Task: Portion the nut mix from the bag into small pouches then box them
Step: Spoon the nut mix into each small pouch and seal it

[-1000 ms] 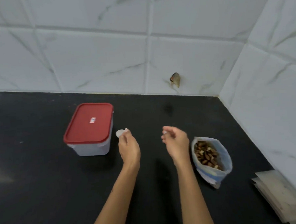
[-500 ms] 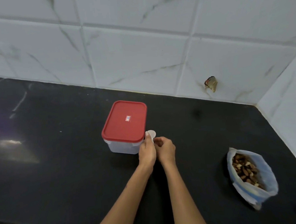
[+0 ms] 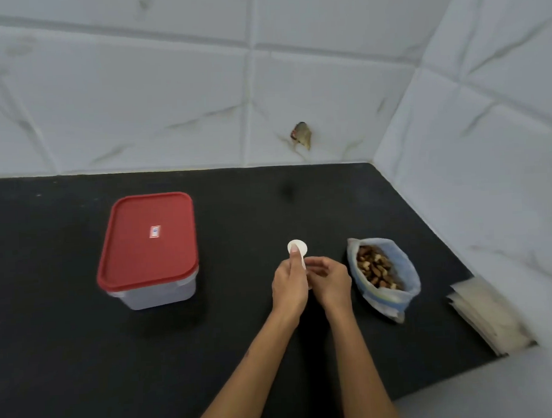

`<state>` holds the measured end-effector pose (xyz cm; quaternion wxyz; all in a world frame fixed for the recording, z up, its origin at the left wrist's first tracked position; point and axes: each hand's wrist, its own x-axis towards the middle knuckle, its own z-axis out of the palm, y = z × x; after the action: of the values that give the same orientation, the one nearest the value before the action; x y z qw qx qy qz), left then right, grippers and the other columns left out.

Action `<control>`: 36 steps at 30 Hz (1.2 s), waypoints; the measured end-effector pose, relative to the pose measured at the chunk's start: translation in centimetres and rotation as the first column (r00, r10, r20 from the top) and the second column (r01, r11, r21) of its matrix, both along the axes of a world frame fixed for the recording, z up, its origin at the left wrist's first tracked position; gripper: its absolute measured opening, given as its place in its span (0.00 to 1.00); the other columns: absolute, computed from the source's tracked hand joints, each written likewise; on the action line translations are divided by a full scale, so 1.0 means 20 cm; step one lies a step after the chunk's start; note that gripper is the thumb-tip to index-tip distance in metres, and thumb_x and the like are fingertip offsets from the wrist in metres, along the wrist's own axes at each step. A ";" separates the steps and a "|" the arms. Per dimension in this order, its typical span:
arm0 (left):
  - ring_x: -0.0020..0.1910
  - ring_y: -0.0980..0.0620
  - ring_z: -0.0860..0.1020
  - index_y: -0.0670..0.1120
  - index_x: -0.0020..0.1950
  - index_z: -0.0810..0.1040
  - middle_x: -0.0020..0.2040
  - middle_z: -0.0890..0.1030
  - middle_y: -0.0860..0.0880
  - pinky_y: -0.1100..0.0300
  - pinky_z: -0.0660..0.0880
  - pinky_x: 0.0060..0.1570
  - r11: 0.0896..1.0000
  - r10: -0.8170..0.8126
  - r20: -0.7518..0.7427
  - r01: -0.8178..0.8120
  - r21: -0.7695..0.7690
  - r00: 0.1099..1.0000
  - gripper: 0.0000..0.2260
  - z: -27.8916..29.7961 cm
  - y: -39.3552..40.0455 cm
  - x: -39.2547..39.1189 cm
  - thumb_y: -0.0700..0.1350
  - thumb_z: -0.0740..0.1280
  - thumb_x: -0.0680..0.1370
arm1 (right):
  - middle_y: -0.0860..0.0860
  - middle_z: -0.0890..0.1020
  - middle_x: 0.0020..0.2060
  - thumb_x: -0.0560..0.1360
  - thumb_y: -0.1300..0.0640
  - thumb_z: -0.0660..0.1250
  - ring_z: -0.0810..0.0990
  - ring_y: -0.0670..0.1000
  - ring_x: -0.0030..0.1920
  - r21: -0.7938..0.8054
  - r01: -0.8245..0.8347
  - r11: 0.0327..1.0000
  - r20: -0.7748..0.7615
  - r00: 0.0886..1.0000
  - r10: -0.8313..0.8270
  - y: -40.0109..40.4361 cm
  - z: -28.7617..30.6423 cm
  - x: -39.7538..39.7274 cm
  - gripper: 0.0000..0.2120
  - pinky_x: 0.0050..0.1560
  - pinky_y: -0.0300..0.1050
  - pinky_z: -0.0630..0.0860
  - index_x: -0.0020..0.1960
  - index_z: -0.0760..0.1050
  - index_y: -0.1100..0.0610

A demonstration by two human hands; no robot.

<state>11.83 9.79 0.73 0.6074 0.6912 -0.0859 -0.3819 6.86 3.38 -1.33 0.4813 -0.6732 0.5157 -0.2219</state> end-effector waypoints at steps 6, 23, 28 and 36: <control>0.54 0.51 0.78 0.49 0.52 0.77 0.52 0.81 0.48 0.52 0.73 0.61 0.993 -0.113 -0.011 0.113 0.036 0.994 0.20 -0.05 -0.05 -0.16 0.59 0.50 0.82 | 0.49 0.85 0.42 0.73 0.65 0.68 0.83 0.46 0.43 0.014 0.101 0.995 -0.022 0.995 -0.101 -0.01 -0.05 -0.19 0.09 0.49 0.47 0.81 0.50 0.80 0.56; 0.59 0.48 0.75 0.41 0.55 0.78 0.56 0.78 0.45 0.48 0.72 0.61 0.997 0.006 0.438 0.025 -0.066 0.899 0.26 0.08 -0.06 -0.31 0.61 0.52 0.80 | 0.40 0.80 0.45 0.77 0.57 0.65 0.76 0.39 0.44 -0.272 0.166 0.948 -0.084 0.977 -0.196 0.09 0.34 -0.38 0.09 0.44 0.31 0.71 0.54 0.80 0.49; 0.55 0.59 0.75 0.45 0.59 0.76 0.54 0.78 0.52 0.62 0.73 0.56 0.948 0.043 0.487 0.119 -0.296 0.872 0.13 0.30 -0.24 -0.52 0.50 0.57 0.82 | 0.45 0.82 0.46 0.76 0.62 0.65 0.80 0.43 0.46 -0.335 0.352 0.874 0.110 0.936 -0.335 -0.16 0.51 -0.70 0.10 0.48 0.36 0.75 0.53 0.81 0.52; 0.39 0.56 0.73 0.37 0.45 0.77 0.40 0.78 0.42 0.65 0.69 0.39 0.893 -0.341 0.468 0.436 -0.109 0.815 0.23 0.24 -0.63 -0.88 0.55 0.55 0.82 | 0.54 0.82 0.52 0.73 0.62 0.66 0.79 0.54 0.52 -0.203 0.581 0.788 -0.094 0.789 -0.607 -0.54 0.28 -1.35 0.13 0.56 0.42 0.70 0.57 0.79 0.58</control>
<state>-5.71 -2.91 5.54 0.5507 0.6581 -0.3999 -0.3220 -20.12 -7.38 4.27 0.2885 -0.5284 0.7173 -0.3509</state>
